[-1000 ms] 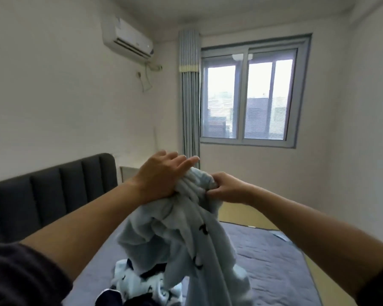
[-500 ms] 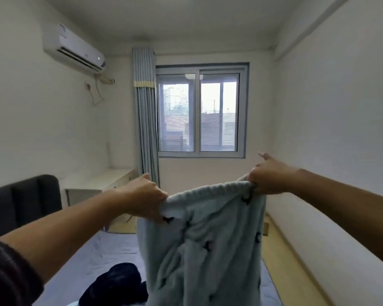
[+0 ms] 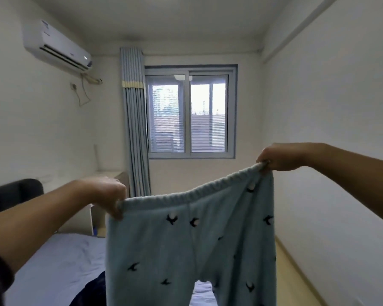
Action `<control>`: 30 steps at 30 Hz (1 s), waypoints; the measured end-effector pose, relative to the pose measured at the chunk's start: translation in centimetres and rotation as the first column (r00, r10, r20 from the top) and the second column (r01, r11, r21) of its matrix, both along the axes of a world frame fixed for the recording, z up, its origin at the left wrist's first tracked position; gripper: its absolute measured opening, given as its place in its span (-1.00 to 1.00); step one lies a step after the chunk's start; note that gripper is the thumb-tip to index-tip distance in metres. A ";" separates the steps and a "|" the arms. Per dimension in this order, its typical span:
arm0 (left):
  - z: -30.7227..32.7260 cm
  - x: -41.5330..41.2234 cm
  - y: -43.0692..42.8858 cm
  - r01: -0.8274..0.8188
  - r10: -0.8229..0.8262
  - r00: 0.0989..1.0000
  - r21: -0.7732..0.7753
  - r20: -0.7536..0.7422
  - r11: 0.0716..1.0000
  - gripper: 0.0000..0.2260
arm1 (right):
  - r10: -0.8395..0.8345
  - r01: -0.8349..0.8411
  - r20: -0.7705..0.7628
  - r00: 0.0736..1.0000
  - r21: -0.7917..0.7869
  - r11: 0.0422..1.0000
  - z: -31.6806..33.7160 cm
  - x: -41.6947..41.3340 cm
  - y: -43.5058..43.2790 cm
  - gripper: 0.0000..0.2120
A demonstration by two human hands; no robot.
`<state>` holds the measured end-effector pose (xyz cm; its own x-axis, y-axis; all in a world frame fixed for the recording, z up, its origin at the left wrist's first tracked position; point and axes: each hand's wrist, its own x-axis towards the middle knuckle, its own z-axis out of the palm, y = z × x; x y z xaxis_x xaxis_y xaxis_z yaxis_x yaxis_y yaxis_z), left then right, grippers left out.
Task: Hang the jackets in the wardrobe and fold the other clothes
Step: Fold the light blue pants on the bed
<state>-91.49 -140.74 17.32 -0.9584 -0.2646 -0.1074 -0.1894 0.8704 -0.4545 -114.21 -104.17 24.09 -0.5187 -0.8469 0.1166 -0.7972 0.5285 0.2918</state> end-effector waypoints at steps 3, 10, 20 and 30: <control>-0.1 -0.1 0.4 0.175 -0.189 0.971 -0.104 -0.144 0.979 -0.79 | -0.035 0.051 -0.142 0.989 0.112 0.992 -0.2 -0.1 0.5 -0.78; -0.6 -1.3 1.8 0.293 -0.313 0.939 -0.145 -0.143 0.945 -0.71 | 0.013 0.072 -0.396 0.918 0.200 0.977 -1.7 -0.7 0.7 -0.76; -2.8 -3.2 2.6 0.266 -0.155 0.945 0.400 -0.289 0.877 -0.82 | -0.010 0.004 -0.038 0.999 -0.135 0.991 -4.3 -2.0 1.3 -0.54; -5.5 -2.8 2.1 0.170 -0.075 0.854 0.140 -0.514 0.975 -0.64 | -0.108 0.101 -0.029 0.994 -0.174 0.980 -6.0 -1.8 3.5 -0.56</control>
<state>-94.27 -138.66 11.79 -0.9165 -0.1637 0.3651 -0.2369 0.9573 -0.1654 -115.99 -100.70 18.12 -0.5957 -0.7540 0.2767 -0.7252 0.6531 0.2182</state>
